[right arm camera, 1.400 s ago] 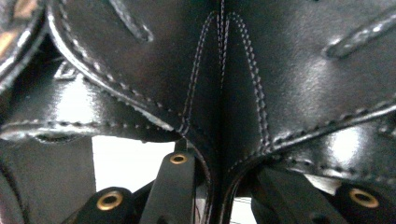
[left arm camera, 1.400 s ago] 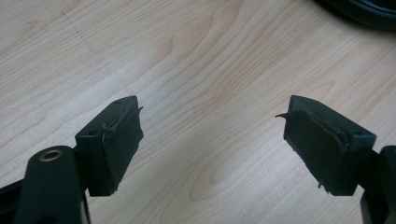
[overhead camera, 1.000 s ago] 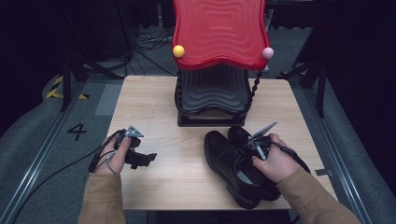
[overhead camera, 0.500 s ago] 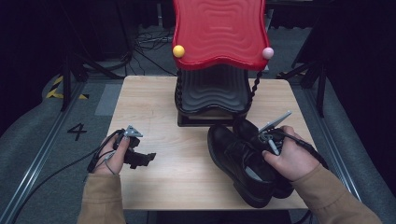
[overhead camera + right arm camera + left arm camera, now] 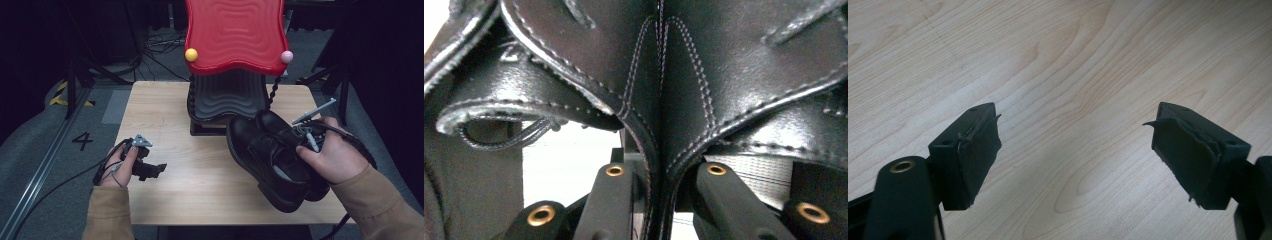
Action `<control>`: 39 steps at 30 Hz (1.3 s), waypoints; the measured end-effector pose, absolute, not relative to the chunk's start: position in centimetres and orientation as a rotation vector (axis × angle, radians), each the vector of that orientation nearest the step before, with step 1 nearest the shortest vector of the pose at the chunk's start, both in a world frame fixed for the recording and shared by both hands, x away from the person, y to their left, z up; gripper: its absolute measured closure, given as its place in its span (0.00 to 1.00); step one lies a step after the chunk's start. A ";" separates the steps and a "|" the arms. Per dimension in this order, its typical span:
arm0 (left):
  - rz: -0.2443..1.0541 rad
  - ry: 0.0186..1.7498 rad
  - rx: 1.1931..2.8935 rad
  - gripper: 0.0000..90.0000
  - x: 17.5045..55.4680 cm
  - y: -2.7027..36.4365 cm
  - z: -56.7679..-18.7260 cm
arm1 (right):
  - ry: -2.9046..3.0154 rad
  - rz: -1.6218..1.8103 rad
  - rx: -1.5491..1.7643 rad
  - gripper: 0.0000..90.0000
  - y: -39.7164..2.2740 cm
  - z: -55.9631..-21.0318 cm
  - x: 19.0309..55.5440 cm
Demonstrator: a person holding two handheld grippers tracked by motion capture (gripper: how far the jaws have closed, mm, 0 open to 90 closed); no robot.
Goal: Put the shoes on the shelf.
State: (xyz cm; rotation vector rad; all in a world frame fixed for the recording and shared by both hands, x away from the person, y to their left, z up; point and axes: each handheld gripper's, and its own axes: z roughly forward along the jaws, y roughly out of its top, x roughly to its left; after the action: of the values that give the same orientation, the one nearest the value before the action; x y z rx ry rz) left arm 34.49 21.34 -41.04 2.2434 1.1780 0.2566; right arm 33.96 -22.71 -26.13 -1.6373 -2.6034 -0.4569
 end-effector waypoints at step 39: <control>0.251 1.194 2.222 0.22 34.4 22.0 -41.2 | -2.643 -0.492 -1.654 0.92 -23.4 -15.6 33.6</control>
State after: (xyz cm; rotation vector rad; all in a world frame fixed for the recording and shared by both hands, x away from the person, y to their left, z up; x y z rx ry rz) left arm 34.41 21.96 -41.16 2.2224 1.1939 0.2513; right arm 33.58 -23.44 -15.55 -1.6544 -2.6435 -0.4919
